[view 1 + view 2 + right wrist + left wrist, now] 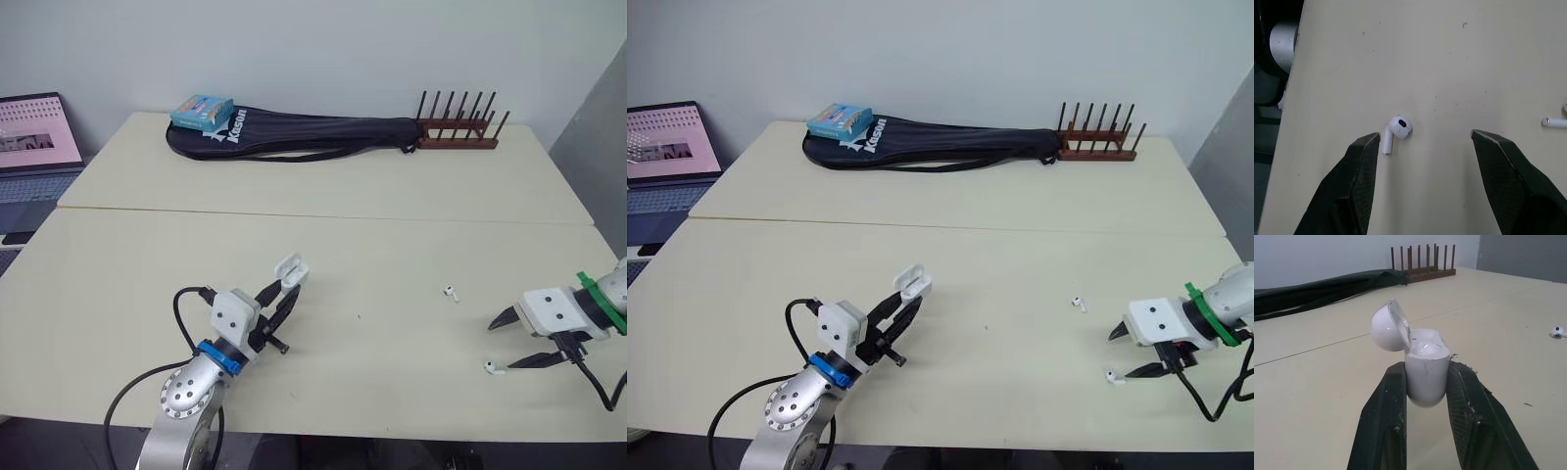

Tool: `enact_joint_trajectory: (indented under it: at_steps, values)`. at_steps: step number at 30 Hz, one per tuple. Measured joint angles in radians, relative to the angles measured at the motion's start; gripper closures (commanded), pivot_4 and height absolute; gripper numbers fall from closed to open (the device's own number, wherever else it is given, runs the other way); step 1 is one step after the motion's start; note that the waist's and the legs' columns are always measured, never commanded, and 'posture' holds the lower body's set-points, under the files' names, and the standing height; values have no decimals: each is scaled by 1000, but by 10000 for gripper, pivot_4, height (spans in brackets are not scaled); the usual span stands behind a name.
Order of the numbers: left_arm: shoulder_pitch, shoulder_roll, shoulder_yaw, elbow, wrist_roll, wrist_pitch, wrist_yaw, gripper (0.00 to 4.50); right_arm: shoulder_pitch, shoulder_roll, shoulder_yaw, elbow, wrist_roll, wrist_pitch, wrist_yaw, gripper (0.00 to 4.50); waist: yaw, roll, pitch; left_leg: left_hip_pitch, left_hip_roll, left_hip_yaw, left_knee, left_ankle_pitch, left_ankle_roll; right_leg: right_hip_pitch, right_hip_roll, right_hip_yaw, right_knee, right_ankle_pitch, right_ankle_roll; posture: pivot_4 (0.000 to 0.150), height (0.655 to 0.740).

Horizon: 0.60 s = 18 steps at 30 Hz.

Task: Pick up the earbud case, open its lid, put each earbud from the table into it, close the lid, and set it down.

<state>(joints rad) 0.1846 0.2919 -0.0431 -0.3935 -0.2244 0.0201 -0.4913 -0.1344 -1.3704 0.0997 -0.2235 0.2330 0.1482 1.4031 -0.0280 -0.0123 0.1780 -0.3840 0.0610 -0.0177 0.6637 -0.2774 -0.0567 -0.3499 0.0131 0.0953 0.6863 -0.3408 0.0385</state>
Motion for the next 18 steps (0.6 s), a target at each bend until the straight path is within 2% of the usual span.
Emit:
enact_joint_trajectory:
  at_steps: [2, 7, 18]
  values:
    - [0, -3, -10, 0, 0, 0, 1, 37256, 59, -13, -26, -122, -20, 164, -73, 14295, 1, 0, 0, -1, 0, 0, 0, 0, 0, 0, 1, 0, -1, 0, 0, 1500, 7274]
    - [-3, -11, -35, 0, 2, 0, 1, 37256, 112, 20, -29, -287, -54, 416, -209, 14295, 0, 0, 0, -1, -1, 2, 0, 0, 0, -1, 0, 0, -1, 0, 0, 1500, 7274]
    - [-18, -11, -39, 1, 5, -1, 0, 37256, 154, 88, 12, -281, -114, 476, -288, 14295, -1, -4, 2, -1, -1, 4, 0, 0, 0, -1, 2, 0, -4, 1, 0, 1500, 7274]
